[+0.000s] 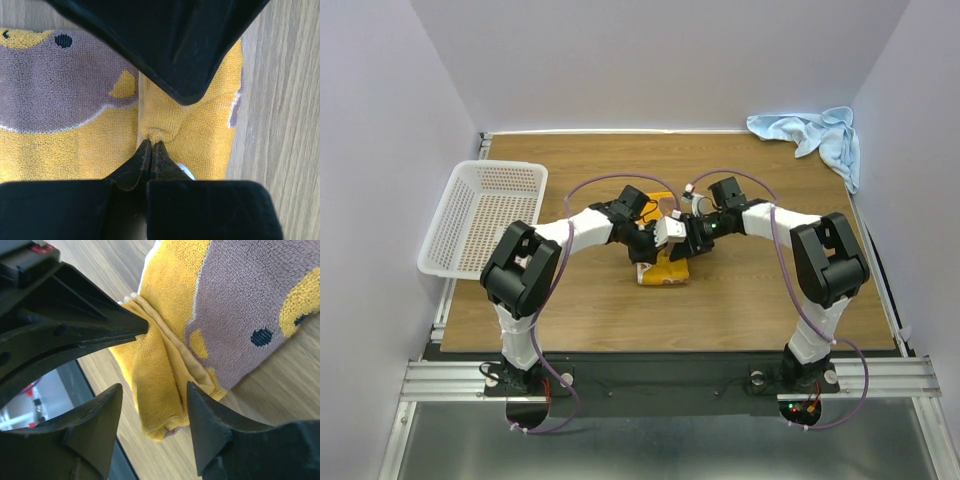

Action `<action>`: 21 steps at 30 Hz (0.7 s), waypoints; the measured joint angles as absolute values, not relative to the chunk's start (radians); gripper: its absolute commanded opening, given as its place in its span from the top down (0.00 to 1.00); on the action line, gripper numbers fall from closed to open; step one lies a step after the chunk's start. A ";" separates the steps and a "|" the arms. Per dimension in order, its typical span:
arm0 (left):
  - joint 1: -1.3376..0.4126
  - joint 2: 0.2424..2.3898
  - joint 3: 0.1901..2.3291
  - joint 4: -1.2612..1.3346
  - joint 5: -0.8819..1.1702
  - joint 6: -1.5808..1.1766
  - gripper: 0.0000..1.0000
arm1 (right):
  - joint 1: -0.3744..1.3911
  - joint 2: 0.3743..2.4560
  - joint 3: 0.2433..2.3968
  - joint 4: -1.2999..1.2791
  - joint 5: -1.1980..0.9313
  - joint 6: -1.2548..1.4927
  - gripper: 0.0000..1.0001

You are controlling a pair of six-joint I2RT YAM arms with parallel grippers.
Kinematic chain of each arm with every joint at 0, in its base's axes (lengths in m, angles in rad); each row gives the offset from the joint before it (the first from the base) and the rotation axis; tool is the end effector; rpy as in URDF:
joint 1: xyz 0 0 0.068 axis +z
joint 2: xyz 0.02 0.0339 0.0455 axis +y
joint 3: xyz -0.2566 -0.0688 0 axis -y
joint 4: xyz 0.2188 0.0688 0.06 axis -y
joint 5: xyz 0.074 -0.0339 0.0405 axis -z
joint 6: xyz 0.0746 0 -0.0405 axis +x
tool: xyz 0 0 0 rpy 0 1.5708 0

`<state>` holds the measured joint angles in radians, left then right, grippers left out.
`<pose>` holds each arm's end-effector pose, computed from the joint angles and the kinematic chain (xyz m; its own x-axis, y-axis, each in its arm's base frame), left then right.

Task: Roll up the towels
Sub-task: Roll the towel

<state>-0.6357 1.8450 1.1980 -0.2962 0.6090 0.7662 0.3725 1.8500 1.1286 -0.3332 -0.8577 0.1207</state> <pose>0.2801 -0.2597 0.1671 0.0558 0.6656 -0.7442 0.9973 -0.0014 0.0735 0.3103 0.1818 0.1539 -0.8747 -0.2572 -0.4108 -0.4840 0.5081 0.7124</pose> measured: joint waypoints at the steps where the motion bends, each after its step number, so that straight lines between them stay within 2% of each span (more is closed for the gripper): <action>1: -0.632 1.849 1.202 -0.297 0.610 0.766 0.96 | 0.375 1.854 1.129 -0.333 -0.855 0.112 0.45; 4: -0.631 1.854 1.207 -0.297 0.613 0.765 0.94 | 0.382 1.870 1.129 -0.334 -0.837 0.094 0.62; 5: -0.630 1.854 1.207 -0.297 0.615 0.765 0.92 | 0.384 1.881 1.129 -0.334 -0.824 0.087 0.72; 7: -0.626 1.854 1.207 -0.299 0.618 0.765 0.88 | 0.387 1.898 1.129 -0.334 -0.810 0.079 0.80; 9: -0.625 1.854 1.207 -0.301 0.619 0.766 0.85 | 0.387 1.925 1.130 -0.333 -0.798 0.080 0.82; 14: -0.599 1.854 1.207 -0.319 0.624 0.776 0.68 | 0.387 1.962 1.140 -0.331 -0.793 0.083 0.83; 17: -0.564 1.848 1.207 -0.338 0.627 0.797 0.48 | 0.388 1.972 1.150 -0.331 -0.797 0.083 0.83; 21: -0.505 1.775 1.187 -0.360 0.600 0.827 0.39 | 0.388 1.975 1.154 -0.332 -0.799 0.083 0.83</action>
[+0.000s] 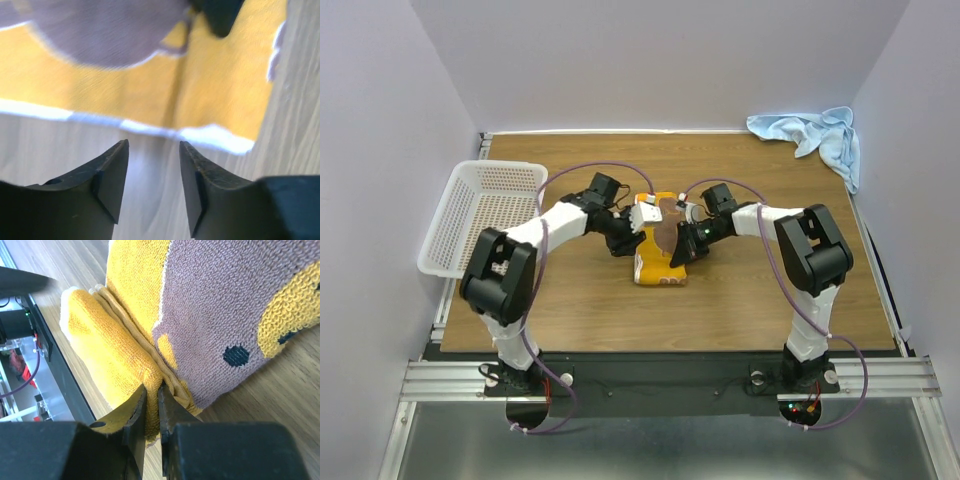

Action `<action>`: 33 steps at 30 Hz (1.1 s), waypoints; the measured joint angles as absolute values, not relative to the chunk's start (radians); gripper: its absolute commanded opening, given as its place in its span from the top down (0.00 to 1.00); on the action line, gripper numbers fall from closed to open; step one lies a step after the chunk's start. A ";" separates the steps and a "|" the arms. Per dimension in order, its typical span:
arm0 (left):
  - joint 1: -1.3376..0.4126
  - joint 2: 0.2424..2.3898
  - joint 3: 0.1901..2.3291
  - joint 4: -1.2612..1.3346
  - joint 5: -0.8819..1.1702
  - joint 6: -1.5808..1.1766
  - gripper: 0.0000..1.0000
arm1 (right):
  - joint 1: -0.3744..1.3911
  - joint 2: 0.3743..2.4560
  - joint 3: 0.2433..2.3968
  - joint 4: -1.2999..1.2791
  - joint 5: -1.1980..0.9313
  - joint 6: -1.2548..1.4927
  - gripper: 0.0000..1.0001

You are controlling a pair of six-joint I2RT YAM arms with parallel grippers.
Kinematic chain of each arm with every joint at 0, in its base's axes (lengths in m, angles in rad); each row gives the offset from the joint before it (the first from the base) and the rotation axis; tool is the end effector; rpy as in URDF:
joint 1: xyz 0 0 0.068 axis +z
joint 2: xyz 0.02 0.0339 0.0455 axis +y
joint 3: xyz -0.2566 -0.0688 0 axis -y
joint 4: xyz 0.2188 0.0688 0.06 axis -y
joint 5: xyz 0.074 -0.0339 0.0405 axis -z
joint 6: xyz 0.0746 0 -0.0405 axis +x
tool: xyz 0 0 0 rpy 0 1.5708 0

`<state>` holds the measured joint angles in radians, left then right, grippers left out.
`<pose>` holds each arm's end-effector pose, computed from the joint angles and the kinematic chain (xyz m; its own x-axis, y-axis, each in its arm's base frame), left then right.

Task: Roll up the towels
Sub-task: Roll the towel

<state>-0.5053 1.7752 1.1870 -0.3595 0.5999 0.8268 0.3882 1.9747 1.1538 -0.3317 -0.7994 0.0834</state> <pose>0.3003 -0.2143 0.1832 0.0248 0.6803 -0.7325 0.9886 0.0919 0.1189 0.3176 0.1877 0.1151 -0.8873 -0.3001 -0.3501 -0.4611 0.5620 0.6867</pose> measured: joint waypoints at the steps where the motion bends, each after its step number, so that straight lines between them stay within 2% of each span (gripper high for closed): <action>1: -0.493 1.741 1.170 -0.356 0.589 0.836 0.39 | 0.388 1.977 1.155 -0.332 -0.801 0.083 0.83; 7: -0.529 1.475 1.048 -0.304 0.514 0.888 0.36 | 0.392 1.983 1.160 -0.333 -0.805 0.086 0.82; 11: -0.709 1.363 0.896 -0.176 0.404 0.925 0.32 | 0.392 1.990 1.165 -0.334 -0.810 0.087 0.83; 12: -0.772 1.354 0.843 -0.128 0.368 0.933 0.31 | 0.392 1.992 1.167 -0.334 -0.812 0.087 0.82; 13: -0.819 1.355 0.802 -0.097 0.335 0.937 0.21 | 0.392 1.995 1.170 -0.336 -0.815 0.087 0.82; 16: -0.913 1.394 0.716 -0.028 0.234 0.949 0.20 | 0.392 2.009 1.182 -0.338 -0.829 0.088 0.82; 23: -0.931 1.477 0.699 0.136 0.084 0.972 0.20 | 0.392 2.026 1.196 -0.342 -0.847 0.088 0.82; 27: -0.938 1.511 0.699 0.196 0.051 0.994 0.30 | 0.392 2.043 1.213 -0.352 -0.862 0.093 0.82; 33: -0.943 1.580 0.707 0.197 0.053 1.021 0.60 | 0.392 2.058 1.224 -0.358 -0.878 0.101 0.82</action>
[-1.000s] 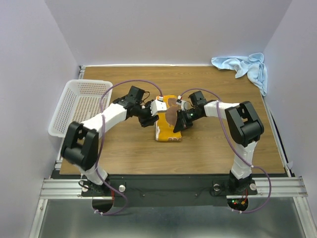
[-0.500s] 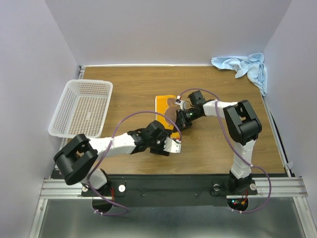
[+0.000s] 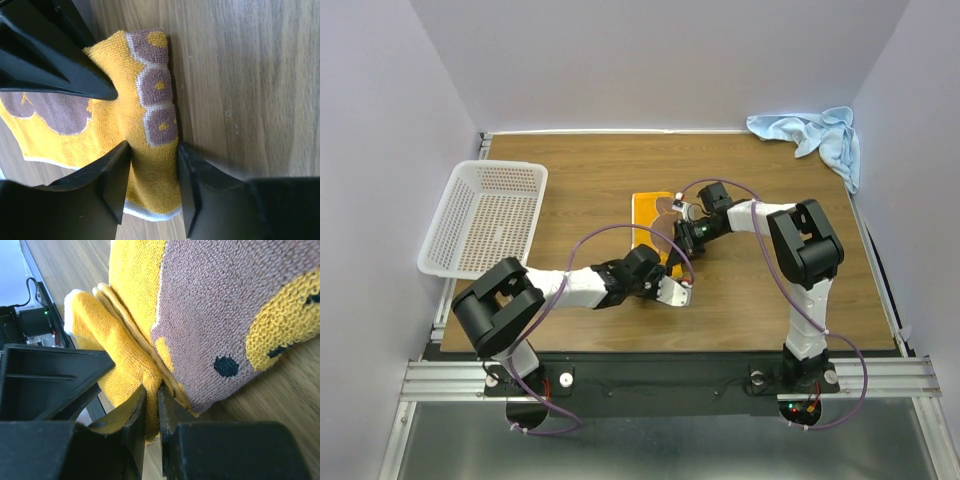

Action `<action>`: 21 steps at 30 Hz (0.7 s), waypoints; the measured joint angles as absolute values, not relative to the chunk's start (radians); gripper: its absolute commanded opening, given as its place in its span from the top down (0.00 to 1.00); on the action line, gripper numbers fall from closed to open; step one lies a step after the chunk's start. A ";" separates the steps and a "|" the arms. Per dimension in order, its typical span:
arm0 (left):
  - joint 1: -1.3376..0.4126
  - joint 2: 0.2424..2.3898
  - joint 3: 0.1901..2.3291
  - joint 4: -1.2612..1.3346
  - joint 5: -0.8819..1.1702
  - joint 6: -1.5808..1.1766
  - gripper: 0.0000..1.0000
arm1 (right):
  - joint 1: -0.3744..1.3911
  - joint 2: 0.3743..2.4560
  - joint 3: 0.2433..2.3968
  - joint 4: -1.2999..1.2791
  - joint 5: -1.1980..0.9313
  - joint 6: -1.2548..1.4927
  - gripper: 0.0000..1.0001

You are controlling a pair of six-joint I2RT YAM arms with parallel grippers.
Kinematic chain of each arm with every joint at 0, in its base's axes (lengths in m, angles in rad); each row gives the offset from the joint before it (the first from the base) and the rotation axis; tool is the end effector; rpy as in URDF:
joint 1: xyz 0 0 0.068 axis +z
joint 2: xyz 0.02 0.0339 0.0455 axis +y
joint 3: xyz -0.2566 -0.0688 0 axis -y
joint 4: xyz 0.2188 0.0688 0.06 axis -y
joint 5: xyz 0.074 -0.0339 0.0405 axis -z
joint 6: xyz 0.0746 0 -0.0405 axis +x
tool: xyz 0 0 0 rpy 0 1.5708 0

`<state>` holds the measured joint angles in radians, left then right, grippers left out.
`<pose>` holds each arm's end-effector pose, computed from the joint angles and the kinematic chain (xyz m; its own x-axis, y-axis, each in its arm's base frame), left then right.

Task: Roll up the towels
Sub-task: Roll the towel

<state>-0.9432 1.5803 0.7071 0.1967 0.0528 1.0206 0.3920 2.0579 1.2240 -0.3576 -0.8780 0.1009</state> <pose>0.1875 -0.2652 0.1480 0.5174 0.7364 -0.4359 0.7486 -0.1428 0.6474 0.3261 0.1969 0.1055 -0.9052 -0.3046 -0.2964 -0.4182 0.5147 0.7484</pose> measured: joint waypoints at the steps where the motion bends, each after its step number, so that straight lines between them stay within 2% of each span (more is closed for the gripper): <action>1: -0.943 1.584 0.710 0.195 0.054 1.021 0.63 | 0.392 2.058 1.224 -0.358 -0.878 0.101 0.82; 4: -0.943 1.596 0.724 0.175 0.060 1.024 0.75 | 0.392 2.058 1.224 -0.358 -0.878 0.101 0.80; 6: -0.942 1.607 0.751 0.139 0.073 1.021 0.85 | 0.392 2.058 1.224 -0.359 -0.877 0.101 0.74; 7: -0.939 1.612 0.767 0.117 0.082 1.020 0.85 | 0.392 2.057 1.224 -0.360 -0.879 0.101 0.72; 8: -0.933 1.617 0.787 0.084 0.099 1.018 0.89 | 0.392 2.054 1.224 -0.363 -0.877 0.099 0.70; 10: -0.917 1.637 0.849 -0.007 0.150 1.005 0.92 | 0.394 2.042 1.224 -0.369 -0.863 0.092 0.57; 11: -0.905 1.649 0.881 -0.048 0.180 1.000 0.93 | 0.394 2.032 1.224 -0.377 -0.852 0.086 0.40; 14: -0.866 1.688 0.970 -0.153 0.284 0.981 0.96 | 0.402 1.977 1.222 -0.404 -0.815 0.076 0.25; 15: -0.847 1.705 1.000 -0.183 0.317 0.975 0.96 | 0.404 1.951 1.222 -0.412 -0.785 0.062 0.15; 17: -0.816 1.740 1.057 -0.248 0.389 0.963 0.96 | 0.395 1.912 1.222 -0.419 -0.736 0.035 0.08; 21: -0.738 1.826 1.175 -0.393 0.550 0.943 0.96 | 0.334 1.855 1.216 -0.437 -0.691 -0.009 0.03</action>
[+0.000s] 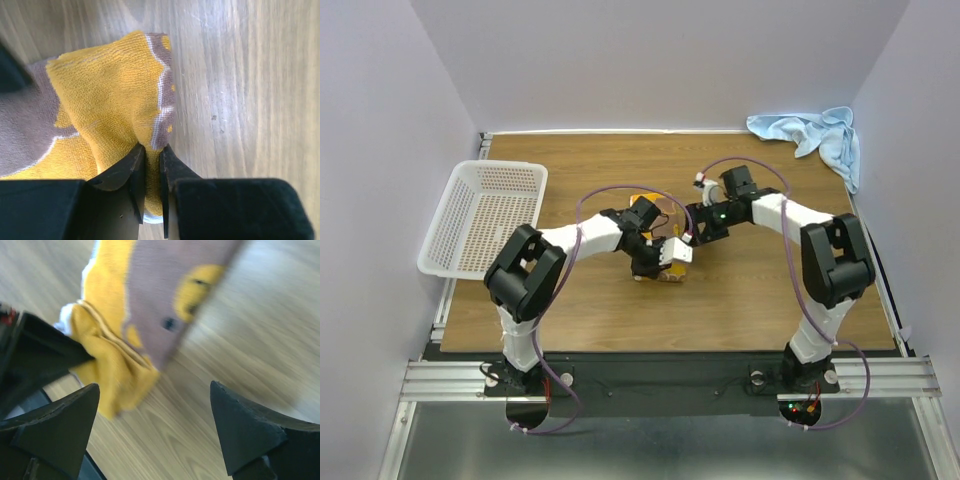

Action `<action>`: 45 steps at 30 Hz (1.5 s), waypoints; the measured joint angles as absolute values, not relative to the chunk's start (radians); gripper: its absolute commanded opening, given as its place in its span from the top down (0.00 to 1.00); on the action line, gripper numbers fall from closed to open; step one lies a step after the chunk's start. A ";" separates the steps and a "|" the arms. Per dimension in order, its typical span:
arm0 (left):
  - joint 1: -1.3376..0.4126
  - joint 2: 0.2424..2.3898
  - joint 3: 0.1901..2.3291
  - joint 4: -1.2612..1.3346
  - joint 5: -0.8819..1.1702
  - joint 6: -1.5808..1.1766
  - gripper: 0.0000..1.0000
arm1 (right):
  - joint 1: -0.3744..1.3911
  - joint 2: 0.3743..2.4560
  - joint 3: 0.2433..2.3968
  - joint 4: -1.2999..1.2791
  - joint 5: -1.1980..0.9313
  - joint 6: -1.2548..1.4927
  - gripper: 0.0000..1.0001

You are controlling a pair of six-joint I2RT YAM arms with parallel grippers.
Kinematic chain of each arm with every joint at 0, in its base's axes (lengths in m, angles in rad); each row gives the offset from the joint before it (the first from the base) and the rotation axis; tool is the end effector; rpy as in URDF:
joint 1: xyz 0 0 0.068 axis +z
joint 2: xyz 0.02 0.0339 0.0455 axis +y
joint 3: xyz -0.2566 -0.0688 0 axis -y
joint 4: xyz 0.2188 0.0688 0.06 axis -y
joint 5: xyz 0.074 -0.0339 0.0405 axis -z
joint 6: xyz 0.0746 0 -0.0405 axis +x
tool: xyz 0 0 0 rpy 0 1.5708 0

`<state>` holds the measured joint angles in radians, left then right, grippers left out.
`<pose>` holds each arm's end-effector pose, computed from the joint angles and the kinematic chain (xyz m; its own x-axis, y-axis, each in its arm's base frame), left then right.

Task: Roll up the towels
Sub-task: Roll the towel

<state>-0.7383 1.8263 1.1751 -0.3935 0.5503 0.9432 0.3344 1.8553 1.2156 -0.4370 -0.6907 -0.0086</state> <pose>0.2432 -0.2741 0.1579 0.2460 0.7090 -0.6609 0.9686 -0.2047 0.1409 0.3299 0.1649 0.1615 -0.8270 -0.2943 -0.4790 -0.5455 0.6264 0.5568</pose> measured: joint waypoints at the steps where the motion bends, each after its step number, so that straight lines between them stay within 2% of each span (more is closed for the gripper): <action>1: -0.725 1.842 1.195 -0.421 0.582 0.941 0.96 | 0.305 1.834 1.208 -0.448 -0.684 -0.025 0.02; 6: -0.665 1.931 1.299 -0.549 0.715 0.938 0.95 | 0.223 1.713 1.154 -0.480 -0.658 -0.082 0.00; 17: -0.615 2.120 1.505 -0.783 0.896 0.906 0.92 | 0.242 1.309 1.008 -0.574 -0.625 -0.255 0.00; 21: -0.601 2.176 1.565 -0.847 0.938 0.883 0.92 | 0.325 1.244 0.971 -0.592 -0.617 -0.310 0.07; 26: -0.598 2.226 1.621 -0.923 0.967 0.877 0.92 | 0.503 1.254 0.957 -0.586 -0.540 -0.345 0.15; 27: -0.598 2.232 1.628 -0.934 0.971 0.877 0.92 | 0.537 1.260 0.957 -0.575 -0.513 -0.350 0.20; 34: -0.598 2.259 1.645 -0.999 0.995 0.892 0.91 | 0.749 1.383 0.957 -0.464 -0.360 -0.419 0.25; 38: -0.598 2.264 1.645 -1.019 0.999 0.905 0.90 | 0.792 1.463 0.945 -0.386 -0.296 -0.462 0.27; 42: -0.598 2.270 1.646 -1.035 1.007 0.913 0.89 | 0.810 1.538 0.925 -0.317 -0.255 -0.498 0.43; 45: -0.597 2.275 1.652 -1.045 1.008 0.916 0.87 | 0.816 1.577 0.910 -0.289 -0.247 -0.509 0.46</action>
<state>-0.5972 2.2749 1.6524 -1.0447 1.0077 0.9165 0.8162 1.5772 0.9100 -0.2886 -0.2470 -0.5095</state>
